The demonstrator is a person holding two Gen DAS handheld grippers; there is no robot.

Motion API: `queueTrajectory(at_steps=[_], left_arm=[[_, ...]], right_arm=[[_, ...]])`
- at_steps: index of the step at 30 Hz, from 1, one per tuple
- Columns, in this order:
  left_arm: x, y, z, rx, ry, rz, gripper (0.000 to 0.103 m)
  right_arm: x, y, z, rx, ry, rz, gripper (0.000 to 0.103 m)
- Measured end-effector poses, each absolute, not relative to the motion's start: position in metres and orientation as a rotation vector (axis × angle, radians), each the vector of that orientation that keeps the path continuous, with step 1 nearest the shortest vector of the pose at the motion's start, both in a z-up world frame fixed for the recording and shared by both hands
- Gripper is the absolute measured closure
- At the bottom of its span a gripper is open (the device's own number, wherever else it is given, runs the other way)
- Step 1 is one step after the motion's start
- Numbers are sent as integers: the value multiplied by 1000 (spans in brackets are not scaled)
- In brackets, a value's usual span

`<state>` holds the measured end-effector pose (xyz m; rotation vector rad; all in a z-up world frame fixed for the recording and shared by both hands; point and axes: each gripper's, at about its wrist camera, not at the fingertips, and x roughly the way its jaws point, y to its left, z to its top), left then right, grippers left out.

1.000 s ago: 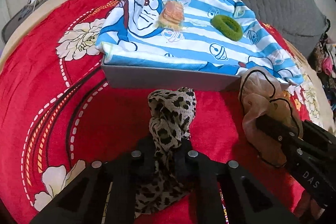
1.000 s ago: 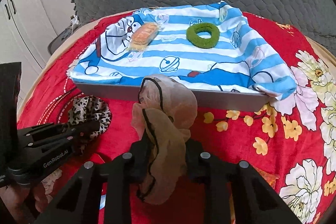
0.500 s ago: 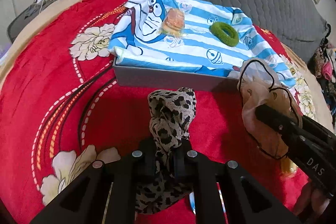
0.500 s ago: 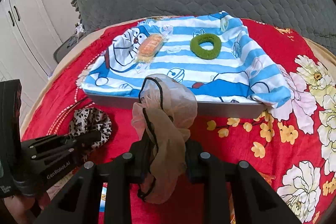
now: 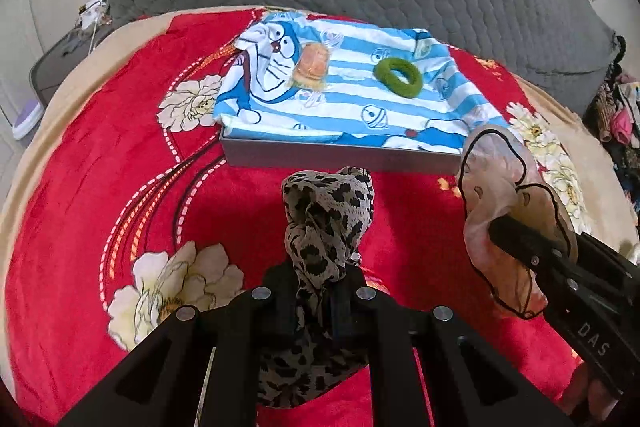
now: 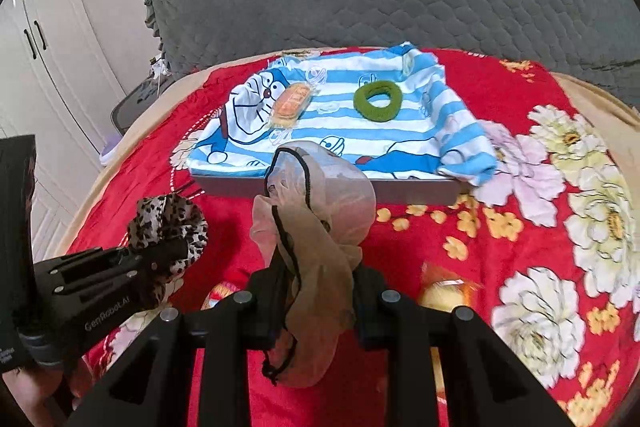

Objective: Organize objects
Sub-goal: 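Grasp the leopard scrunchie with the left gripper while the right grasps the sheer pink scrunchie, then lift both scrunchies and carry them toward the striped shirt in the tray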

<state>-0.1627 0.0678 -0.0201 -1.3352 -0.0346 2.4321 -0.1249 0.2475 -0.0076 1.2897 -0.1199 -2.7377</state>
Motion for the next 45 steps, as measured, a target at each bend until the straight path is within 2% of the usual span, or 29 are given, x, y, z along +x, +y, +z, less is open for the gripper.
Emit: queueTrajectory(at_steps=[23, 45], left_arm=[[-81, 53, 52, -1191, -26, 2515, 92], [-76, 67, 86, -1069, -52, 2549, 92]], right_arm=[[-39, 238, 59, 1038, -20, -2800, 76], [-32, 253, 99, 814, -51, -2863, 76]])
